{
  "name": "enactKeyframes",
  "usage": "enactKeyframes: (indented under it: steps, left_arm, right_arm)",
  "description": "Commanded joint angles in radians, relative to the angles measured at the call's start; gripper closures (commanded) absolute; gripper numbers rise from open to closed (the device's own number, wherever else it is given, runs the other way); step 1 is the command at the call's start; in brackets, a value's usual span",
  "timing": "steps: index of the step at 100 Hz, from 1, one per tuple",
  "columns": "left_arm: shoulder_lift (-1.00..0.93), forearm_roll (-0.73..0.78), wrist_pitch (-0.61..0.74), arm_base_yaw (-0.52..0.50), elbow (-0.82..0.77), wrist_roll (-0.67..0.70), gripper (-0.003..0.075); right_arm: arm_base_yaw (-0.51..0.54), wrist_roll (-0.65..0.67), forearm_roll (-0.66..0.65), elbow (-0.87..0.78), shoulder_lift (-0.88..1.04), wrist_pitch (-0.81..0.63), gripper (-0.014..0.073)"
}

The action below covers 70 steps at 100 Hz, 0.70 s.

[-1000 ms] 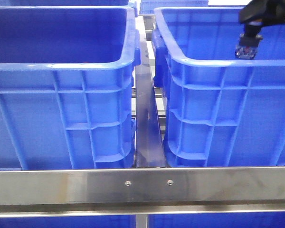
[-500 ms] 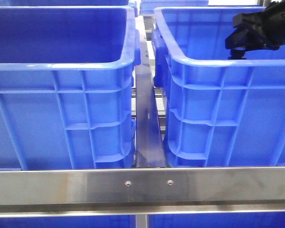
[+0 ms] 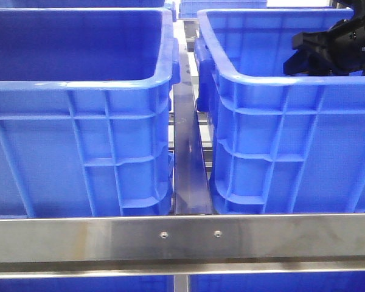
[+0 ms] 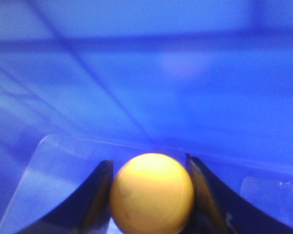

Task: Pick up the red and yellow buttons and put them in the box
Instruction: 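Lower the yellow button into the empty bin with the right gripper and release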

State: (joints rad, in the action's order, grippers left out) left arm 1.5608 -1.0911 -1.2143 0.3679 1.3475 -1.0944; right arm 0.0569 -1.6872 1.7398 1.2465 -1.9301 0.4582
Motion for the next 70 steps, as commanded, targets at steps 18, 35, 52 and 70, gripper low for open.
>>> enactKeyframes:
  steps: [18, 35, 52, 70]
  left_arm:
    - [-0.037, -0.072, 0.005, 0.009, 0.029, 0.000, 0.0092]
    - [-0.037, -0.072, 0.005, 0.009, 0.029, 0.000, 0.0092]
    - [-0.037, -0.072, 0.005, 0.009, 0.029, 0.000, 0.0092]
    - [-0.037, -0.072, 0.007, 0.009, 0.029, 0.000, 0.0092]
  right_arm:
    - [0.008, -0.017, 0.031, 0.030, 0.039, 0.045, 0.0249]
    - [0.008, -0.017, 0.031, 0.030, 0.039, 0.045, 0.0083]
    - [0.008, -0.017, 0.031, 0.030, 0.051, 0.040, 0.0033]
    - [0.008, -0.017, 0.030, 0.027, 0.075, 0.041, 0.0033]
